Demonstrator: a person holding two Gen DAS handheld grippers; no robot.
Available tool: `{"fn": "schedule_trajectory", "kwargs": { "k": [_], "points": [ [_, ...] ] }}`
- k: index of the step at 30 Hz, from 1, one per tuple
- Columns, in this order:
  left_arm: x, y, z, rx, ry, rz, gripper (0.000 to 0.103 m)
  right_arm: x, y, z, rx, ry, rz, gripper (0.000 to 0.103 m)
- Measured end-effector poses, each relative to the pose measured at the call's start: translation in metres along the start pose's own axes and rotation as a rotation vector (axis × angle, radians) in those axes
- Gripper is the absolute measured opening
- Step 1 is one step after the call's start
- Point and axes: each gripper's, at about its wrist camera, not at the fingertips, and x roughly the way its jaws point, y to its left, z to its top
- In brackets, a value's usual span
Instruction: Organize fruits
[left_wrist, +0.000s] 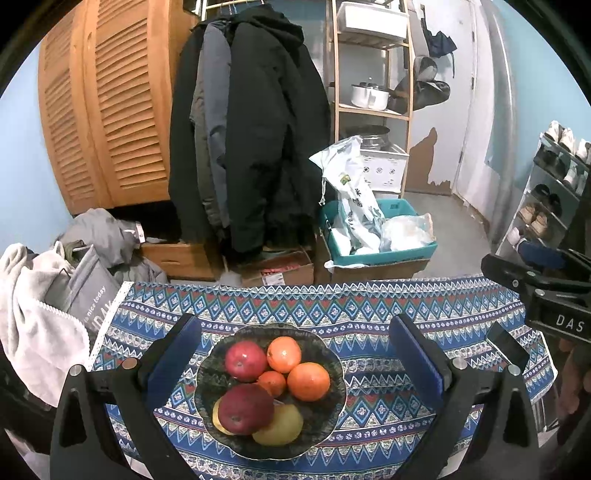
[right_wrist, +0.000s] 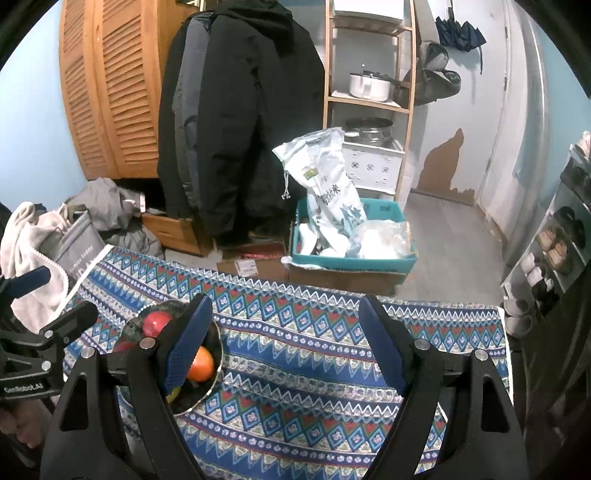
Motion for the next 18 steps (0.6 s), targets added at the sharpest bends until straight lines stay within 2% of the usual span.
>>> {"fn": "schedule_trajectory", "kwargs": {
  "k": [18],
  "points": [
    [0.0005,0.0023,0.0022,-0.016,0.011,0.023,0.103,0.0011,-0.0029,0.0002,-0.001,0.006,-0.014,0.081]
  ]
}}
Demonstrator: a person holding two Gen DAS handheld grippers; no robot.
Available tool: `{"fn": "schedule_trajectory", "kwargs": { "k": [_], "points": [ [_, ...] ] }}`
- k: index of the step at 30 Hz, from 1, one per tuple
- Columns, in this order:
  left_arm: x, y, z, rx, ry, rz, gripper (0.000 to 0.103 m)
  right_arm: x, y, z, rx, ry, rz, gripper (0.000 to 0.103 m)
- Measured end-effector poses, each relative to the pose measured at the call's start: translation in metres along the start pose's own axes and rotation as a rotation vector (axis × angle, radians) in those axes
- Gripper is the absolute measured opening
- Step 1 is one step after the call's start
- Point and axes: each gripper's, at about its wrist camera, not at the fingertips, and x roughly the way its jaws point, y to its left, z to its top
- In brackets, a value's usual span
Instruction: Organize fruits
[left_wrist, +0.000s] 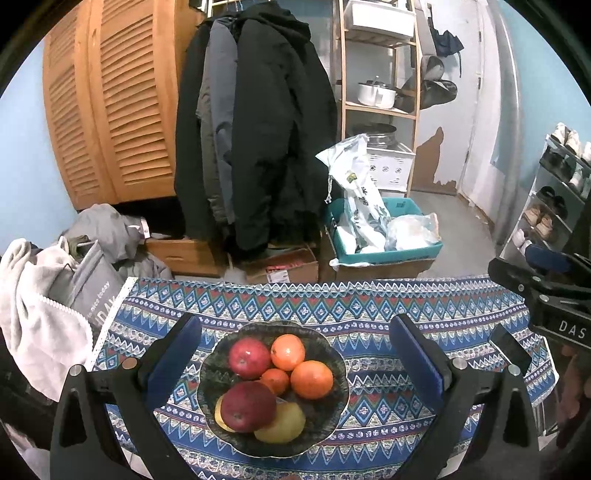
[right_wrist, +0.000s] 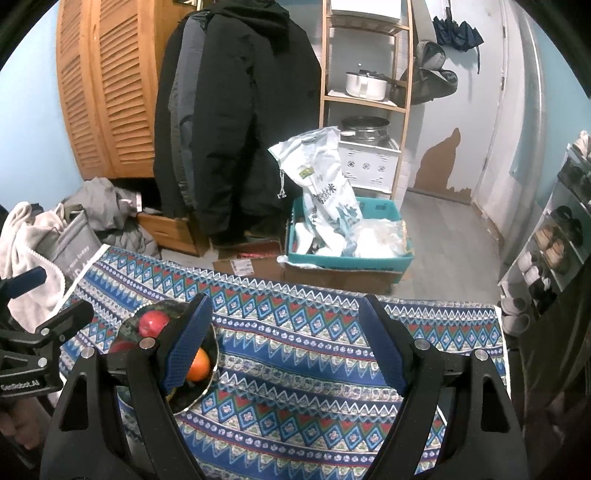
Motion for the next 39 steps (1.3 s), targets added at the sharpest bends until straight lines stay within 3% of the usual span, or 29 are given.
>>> {"fn": "schedule_trajectory", "kwargs": {
  "k": [39],
  "points": [
    [0.0038,0.0015,0.0003,-0.016,0.004,-0.011,0.103,-0.0002,0.0016,-0.0035,-0.017,0.014,-0.006,0.081]
  ]
}}
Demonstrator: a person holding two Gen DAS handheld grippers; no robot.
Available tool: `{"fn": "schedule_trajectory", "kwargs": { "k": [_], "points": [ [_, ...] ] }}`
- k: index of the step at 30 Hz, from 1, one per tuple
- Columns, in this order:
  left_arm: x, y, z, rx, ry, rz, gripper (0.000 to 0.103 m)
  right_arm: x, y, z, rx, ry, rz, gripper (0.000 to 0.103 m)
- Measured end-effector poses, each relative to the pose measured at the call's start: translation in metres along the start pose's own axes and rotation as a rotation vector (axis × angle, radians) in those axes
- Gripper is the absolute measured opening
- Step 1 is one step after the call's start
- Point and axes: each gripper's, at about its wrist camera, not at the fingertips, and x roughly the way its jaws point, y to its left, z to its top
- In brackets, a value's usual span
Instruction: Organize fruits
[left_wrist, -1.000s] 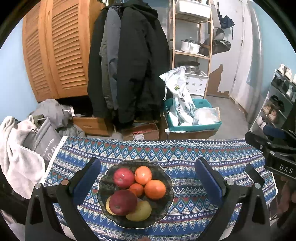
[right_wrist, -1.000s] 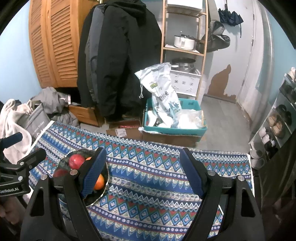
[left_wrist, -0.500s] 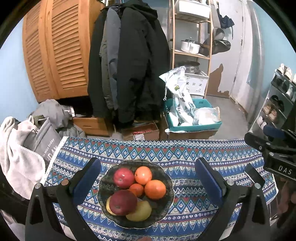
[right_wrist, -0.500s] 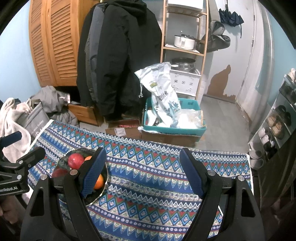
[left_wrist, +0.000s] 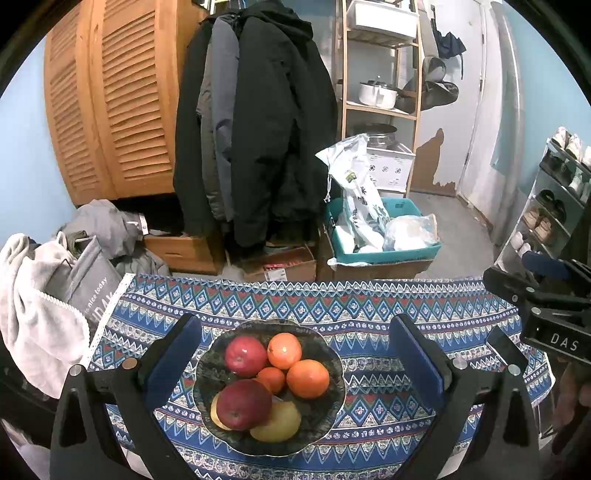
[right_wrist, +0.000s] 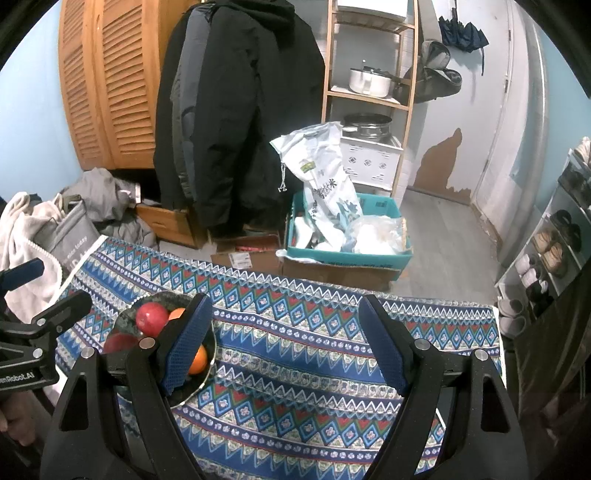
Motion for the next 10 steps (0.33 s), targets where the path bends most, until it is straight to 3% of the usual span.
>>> {"fn": "schedule_trajectory", "kwargs": {
  "k": [10],
  "points": [
    [-0.0007,0.0034,-0.0007,-0.010,-0.004,0.014,0.103,0.0002,0.0005,0.0010,0.000,0.000,0.000,0.081]
  ]
}}
